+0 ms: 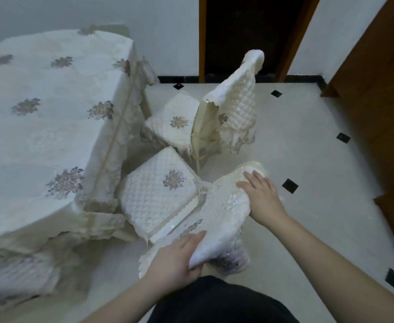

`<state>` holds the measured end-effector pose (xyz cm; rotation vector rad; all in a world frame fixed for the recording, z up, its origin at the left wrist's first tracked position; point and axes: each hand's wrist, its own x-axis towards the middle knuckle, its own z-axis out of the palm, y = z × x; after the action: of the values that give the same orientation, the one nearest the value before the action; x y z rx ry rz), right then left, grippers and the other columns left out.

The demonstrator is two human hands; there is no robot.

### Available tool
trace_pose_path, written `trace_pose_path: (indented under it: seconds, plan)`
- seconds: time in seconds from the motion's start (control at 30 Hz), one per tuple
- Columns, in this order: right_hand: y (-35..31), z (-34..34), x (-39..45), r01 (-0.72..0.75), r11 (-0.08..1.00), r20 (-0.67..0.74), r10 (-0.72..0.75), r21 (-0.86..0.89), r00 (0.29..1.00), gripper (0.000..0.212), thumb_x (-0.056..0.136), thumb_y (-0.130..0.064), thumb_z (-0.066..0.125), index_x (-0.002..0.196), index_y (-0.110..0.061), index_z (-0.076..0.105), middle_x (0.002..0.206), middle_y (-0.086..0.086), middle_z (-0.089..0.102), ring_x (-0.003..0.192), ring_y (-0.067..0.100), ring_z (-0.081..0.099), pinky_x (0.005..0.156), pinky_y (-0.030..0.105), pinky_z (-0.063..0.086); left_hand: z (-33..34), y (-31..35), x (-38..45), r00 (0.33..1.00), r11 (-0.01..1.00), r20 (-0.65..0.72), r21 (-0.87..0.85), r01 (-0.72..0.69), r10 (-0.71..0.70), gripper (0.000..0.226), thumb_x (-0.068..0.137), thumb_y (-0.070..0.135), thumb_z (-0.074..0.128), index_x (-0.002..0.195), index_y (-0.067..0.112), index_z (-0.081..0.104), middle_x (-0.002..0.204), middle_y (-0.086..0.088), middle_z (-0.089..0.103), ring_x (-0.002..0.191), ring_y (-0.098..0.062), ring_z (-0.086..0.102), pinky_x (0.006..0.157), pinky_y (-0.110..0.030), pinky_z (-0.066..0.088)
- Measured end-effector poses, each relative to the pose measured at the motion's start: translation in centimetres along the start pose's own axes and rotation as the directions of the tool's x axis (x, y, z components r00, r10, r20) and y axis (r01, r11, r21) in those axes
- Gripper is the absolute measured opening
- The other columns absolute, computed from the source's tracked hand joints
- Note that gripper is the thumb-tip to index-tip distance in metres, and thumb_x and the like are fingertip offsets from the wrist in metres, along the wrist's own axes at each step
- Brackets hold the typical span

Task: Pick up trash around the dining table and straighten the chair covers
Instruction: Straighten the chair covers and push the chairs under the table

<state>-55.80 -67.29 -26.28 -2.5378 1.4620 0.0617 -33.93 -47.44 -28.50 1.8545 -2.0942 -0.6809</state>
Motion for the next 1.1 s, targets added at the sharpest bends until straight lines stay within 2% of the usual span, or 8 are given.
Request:
trace_pose_path:
  seconds: [0.17,0.3,0.37,0.43,0.6,0.8,0.93,1.1]
  plan:
    - [2.3,1.1,1.5,0.179,0.976,-0.052,-0.173,0.126,0.984,0.042,0.074,-0.026,0.071,0.114,-0.025,0.061,0.143,-0.001,0.046,0.143,0.024,0.022,0.115,0.04,0.011,-0.4,0.9,-0.1,0.997,0.997,-0.023,0.008,0.08,-0.079,0.07,0.074,0.044,0.058,0.141,0.039,0.037,0.13,0.022,0.055,0.109,-0.004,0.058,0.071,-0.019,0.052]
    - [3.2,1.8,2.3,0.309,0.936,-0.161,-0.284,0.167,0.945,0.032,0.065,-0.03,0.067,0.097,-0.023,0.066,0.119,-0.001,0.063,0.133,0.029,0.041,0.109,0.04,0.018,-0.7,1.2,-0.4,0.983,0.982,-0.025,0.04,0.183,-0.182,0.072,0.069,0.044,0.062,0.137,0.044,0.039,0.127,0.024,0.058,0.11,0.0,0.057,0.075,-0.017,0.05]
    - [5.4,1.4,3.6,0.416,0.892,-0.093,-0.406,0.176,0.909,0.032,0.064,-0.022,0.073,0.095,-0.025,0.065,0.111,-0.002,0.065,0.13,0.027,0.045,0.109,0.035,0.013,0.1,3.4,0.8,0.953,0.953,-0.1,0.07,0.295,-0.287,0.072,0.066,0.042,0.064,0.135,0.044,0.045,0.125,0.024,0.059,0.108,0.001,0.058,0.078,-0.013,0.044]
    - [4.8,1.7,4.5,0.439,0.883,-0.055,-0.436,0.163,0.898,0.037,0.06,-0.016,0.078,0.093,-0.026,0.065,0.106,-0.004,0.066,0.128,0.024,0.048,0.11,0.032,0.01,-0.3,2.9,-0.1,0.935,0.932,-0.074,0.08,0.353,-0.348,0.069,0.064,0.04,0.065,0.131,0.042,0.05,0.123,0.024,0.061,0.106,0.0,0.06,0.079,-0.012,0.041]
    - [5.4,1.1,6.1,0.557,0.822,0.038,-0.564,0.114,0.825,0.036,0.061,-0.026,0.072,0.095,-0.031,0.068,0.101,-0.008,0.066,0.117,0.02,0.053,0.11,0.042,0.024,1.0,4.1,0.5,0.834,0.837,-0.206,0.097,0.538,-0.512,0.06,0.062,0.04,0.068,0.121,0.041,0.058,0.115,0.016,0.066,0.098,-0.013,0.064,0.079,-0.026,0.047]
    - [5.2,0.8,6.6,0.608,0.791,0.06,-0.612,0.071,0.789,0.037,0.062,-0.018,0.07,0.095,-0.035,0.067,0.097,-0.012,0.066,0.109,0.016,0.055,0.108,0.043,0.028,2.9,4.6,0.6,0.655,0.666,-0.37,0.119,0.737,-0.659,0.051,0.057,0.049,0.064,0.105,0.033,0.066,0.095,0.009,0.07,0.089,-0.02,0.065,0.081,-0.037,0.047]
    - [5.4,0.7,6.9,0.658,0.752,0.049,-0.659,0.027,0.751,0.039,0.059,-0.019,0.07,0.095,-0.035,0.067,0.094,-0.012,0.067,0.101,0.017,0.06,0.102,0.044,0.037,2.0,4.4,0.8,0.62,0.579,-0.233,0.224,0.784,-0.749,0.034,0.066,0.05,0.06,0.096,0.038,0.067,0.089,0.012,0.07,0.089,-0.013,0.064,0.079,-0.027,0.042]
    - [5.3,0.7,7.2,0.689,0.724,0.048,-0.687,-0.036,0.725,0.039,0.052,-0.021,0.073,0.088,-0.033,0.068,0.078,-0.009,0.066,0.081,0.019,0.064,0.091,0.04,0.042,-0.4,4.3,0.9,0.688,0.671,-0.019,0.2,0.714,-0.725,0.03,0.073,0.037,0.059,0.103,0.041,0.062,0.098,0.015,0.068,0.092,-0.01,0.062,0.077,-0.026,0.045]
